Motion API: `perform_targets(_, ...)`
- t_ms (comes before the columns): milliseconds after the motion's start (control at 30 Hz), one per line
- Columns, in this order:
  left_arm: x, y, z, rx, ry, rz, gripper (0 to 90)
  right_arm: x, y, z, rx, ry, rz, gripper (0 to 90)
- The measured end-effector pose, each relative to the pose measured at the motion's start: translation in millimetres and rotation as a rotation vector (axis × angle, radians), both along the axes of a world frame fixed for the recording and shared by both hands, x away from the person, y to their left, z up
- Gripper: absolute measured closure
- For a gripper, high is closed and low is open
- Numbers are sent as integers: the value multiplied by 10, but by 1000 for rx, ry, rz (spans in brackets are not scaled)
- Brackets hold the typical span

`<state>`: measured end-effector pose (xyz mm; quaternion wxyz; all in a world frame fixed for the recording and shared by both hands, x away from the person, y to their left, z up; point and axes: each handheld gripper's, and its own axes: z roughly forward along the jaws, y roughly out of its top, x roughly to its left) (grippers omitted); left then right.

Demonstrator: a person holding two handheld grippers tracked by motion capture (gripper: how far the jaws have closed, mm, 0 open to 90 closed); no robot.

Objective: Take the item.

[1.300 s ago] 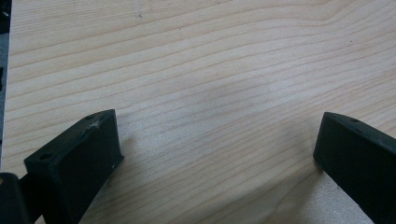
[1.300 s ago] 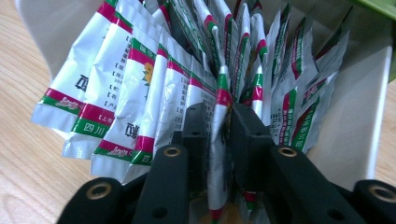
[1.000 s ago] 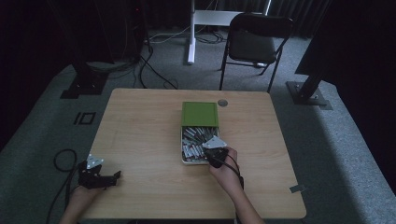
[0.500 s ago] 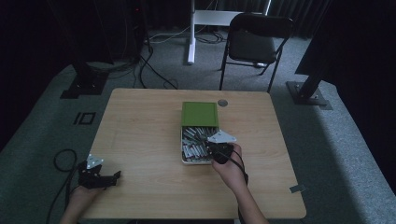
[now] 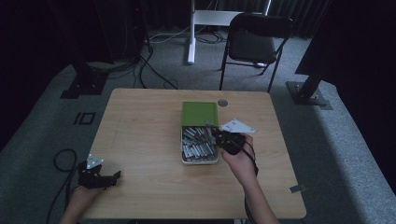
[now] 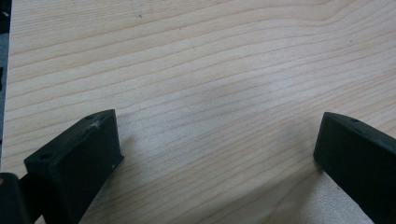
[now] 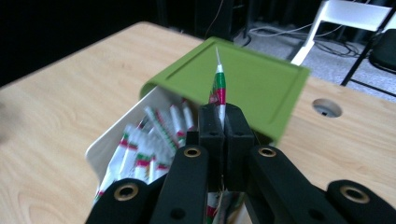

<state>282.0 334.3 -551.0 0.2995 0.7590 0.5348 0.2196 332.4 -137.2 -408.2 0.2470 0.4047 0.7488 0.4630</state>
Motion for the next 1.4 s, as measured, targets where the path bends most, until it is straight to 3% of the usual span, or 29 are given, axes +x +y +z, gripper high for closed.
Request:
perform_targets(200, 0, 0, 0, 0, 0, 0, 14, 63, -221, 75, 5, -24, -65, 889)
perform_targets(400, 0, 0, 0, 1, 0, 0, 14, 151, -395, -10, 5, -3, -113, 888)
perform_targets(733, -1, -1, 0, 0, 1, 0, 14, 312, -581, -439, 23, 82, -187, 887)
perform_targets(1033, -1, -1, 0, 0, 0, 0, 14, 468, -593, -794, 51, 154, -186, 887)
perform_targets(1400, -1, -1, 0, 0, 1, 0, 14, 653, -703, -1066, 55, 229, -217, 884)
